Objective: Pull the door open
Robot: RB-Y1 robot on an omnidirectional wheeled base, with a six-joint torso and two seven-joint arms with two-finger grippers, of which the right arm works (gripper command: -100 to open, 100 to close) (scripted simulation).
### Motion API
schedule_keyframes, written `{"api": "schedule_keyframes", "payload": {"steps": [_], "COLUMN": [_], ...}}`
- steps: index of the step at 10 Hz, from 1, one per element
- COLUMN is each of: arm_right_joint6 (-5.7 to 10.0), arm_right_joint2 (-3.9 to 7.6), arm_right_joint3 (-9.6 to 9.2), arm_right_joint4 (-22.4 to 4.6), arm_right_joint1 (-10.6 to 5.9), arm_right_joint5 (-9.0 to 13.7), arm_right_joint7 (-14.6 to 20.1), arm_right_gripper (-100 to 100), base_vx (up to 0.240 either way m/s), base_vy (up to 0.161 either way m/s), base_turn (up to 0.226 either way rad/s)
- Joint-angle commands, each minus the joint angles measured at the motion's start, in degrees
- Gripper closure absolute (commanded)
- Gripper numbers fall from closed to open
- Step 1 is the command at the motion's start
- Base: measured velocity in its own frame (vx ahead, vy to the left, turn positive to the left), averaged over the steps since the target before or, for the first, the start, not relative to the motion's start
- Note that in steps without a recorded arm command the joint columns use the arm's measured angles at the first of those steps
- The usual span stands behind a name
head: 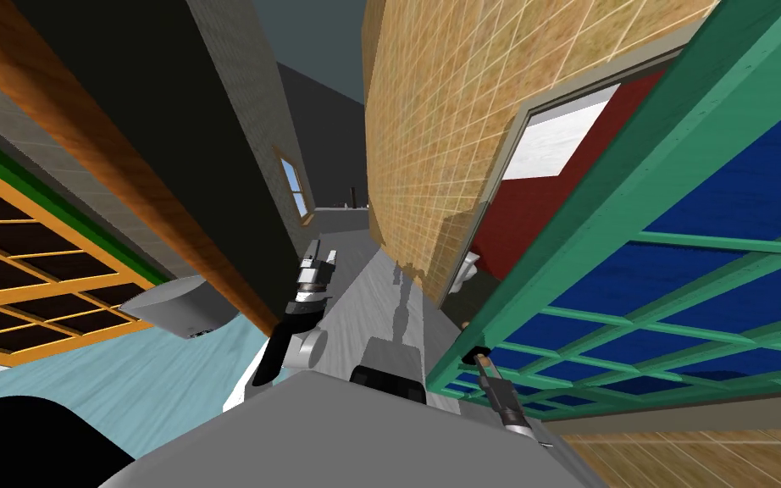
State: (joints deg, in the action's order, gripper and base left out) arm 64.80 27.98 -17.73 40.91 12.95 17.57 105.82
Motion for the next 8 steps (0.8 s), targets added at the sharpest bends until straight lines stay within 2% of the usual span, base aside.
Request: {"api": "schedule_keyframes", "payload": {"steps": [1,8], "arm_right_joint6": [0.75,3.58], "arm_right_joint2": [0.22,1.06], "arm_right_joint3": [-0.18,-0.88], "arm_right_joint4": [-0.6,-3.0], "arm_right_joint1": [-0.05,-0.24], "arm_right_joint5": [-0.2,-0.8], "arm_right_joint7": [0.4,1.8], "arm_right_gripper": [100,100], "base_vx": [-0.145,-0.193], "base_vy": [-0.023,-0.053], "base_turn": [0.171,0.136]}}
